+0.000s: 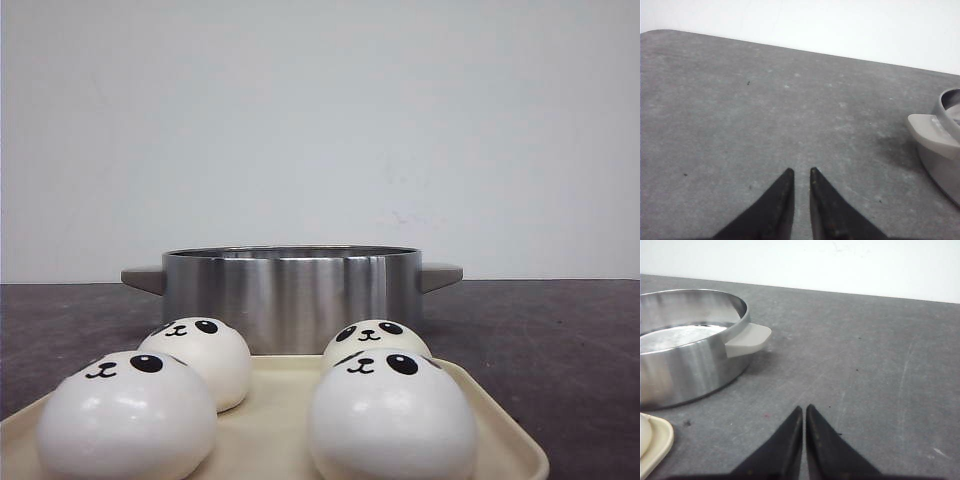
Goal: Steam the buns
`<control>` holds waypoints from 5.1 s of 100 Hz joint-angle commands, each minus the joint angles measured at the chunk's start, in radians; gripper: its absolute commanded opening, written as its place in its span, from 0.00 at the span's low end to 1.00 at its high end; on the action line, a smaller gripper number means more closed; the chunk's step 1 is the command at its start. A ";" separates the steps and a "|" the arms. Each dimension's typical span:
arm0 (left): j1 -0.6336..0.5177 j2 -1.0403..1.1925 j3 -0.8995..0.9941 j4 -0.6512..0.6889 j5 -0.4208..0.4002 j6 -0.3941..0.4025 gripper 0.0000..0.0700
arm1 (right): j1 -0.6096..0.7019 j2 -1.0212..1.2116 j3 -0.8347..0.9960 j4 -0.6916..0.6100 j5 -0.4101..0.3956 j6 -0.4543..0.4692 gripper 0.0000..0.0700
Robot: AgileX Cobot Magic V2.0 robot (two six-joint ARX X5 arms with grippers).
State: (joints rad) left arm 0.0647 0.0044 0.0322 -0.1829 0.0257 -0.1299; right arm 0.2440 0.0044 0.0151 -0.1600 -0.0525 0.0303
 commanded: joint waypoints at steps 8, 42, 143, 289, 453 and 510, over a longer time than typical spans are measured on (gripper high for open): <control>0.001 -0.001 -0.018 -0.005 0.000 0.008 0.02 | 0.002 -0.001 -0.003 0.011 0.000 0.018 0.01; 0.001 -0.001 -0.017 -0.004 0.036 -0.161 0.02 | 0.002 -0.001 -0.003 0.098 -0.002 0.046 0.01; -0.028 0.533 1.035 -0.346 0.420 -0.028 0.20 | 0.002 0.417 0.919 -0.289 -0.132 0.037 0.01; -0.295 0.552 1.049 -0.666 0.280 0.043 0.96 | 0.573 1.551 1.213 -0.746 0.015 0.468 0.85; -0.389 0.552 1.049 -0.661 0.232 0.060 0.96 | 0.544 1.648 1.804 -0.667 0.031 0.246 0.00; -0.389 0.553 1.049 -0.669 0.232 0.060 0.96 | 0.322 2.071 1.811 -0.692 -0.020 0.251 0.00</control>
State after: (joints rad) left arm -0.3195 0.5514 1.0706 -0.8574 0.2600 -0.0875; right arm 0.5636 2.0293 1.8103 -0.8562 -0.0753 0.2867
